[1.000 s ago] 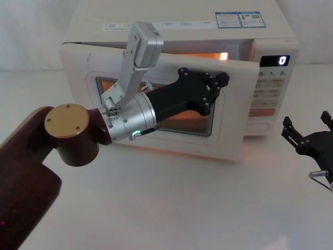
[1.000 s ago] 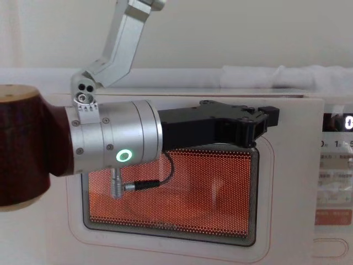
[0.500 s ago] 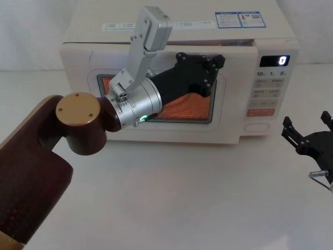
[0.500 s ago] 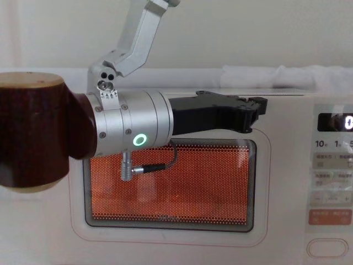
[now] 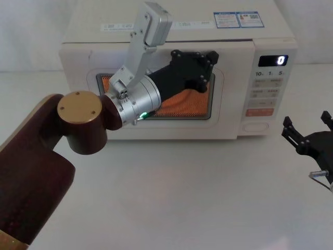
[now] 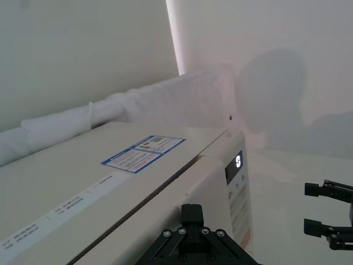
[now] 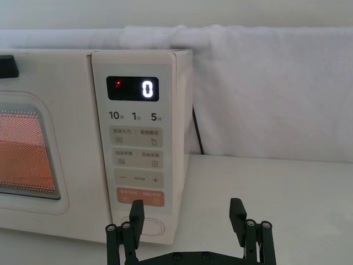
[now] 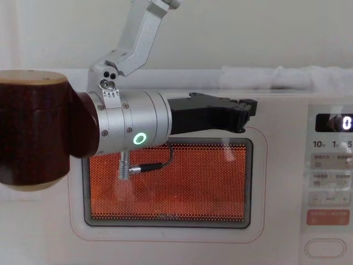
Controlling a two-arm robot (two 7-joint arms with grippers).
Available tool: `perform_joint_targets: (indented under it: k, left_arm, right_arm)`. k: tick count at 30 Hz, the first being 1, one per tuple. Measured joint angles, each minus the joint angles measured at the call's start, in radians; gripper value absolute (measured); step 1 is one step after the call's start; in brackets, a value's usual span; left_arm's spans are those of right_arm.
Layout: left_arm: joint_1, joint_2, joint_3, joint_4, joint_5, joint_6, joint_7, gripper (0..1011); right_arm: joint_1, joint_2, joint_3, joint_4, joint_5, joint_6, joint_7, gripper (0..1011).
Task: Press the button to open the microwave door with one hand; close the microwave door with the other hand.
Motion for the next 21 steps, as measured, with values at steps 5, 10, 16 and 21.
perform_joint_targets:
  k: [5,10,16,21]
  left_arm:
    - [0.001,-0.009,-0.008,0.004,0.011,0.010,0.006,0]
    - [0.002,-0.015,-0.014,0.007,0.018,0.013,0.009,0]
    - [0.007,-0.022,-0.023,0.008,0.016,0.017,0.002,0]
    - [0.024,-0.030,-0.038,-0.001,-0.082,-0.016,-0.099,0]
  right_arm:
    - [0.000,0.000,0.000,0.000,0.000,0.000,0.000,1000]
    - [0.000,0.000,0.000,0.000,0.000,0.000,0.000,1000]
    - [0.000,0.000,0.000,0.000,0.000,0.000,0.000,1000]
    - [0.000,0.000,0.000,0.000,0.000,0.000,0.000,1000]
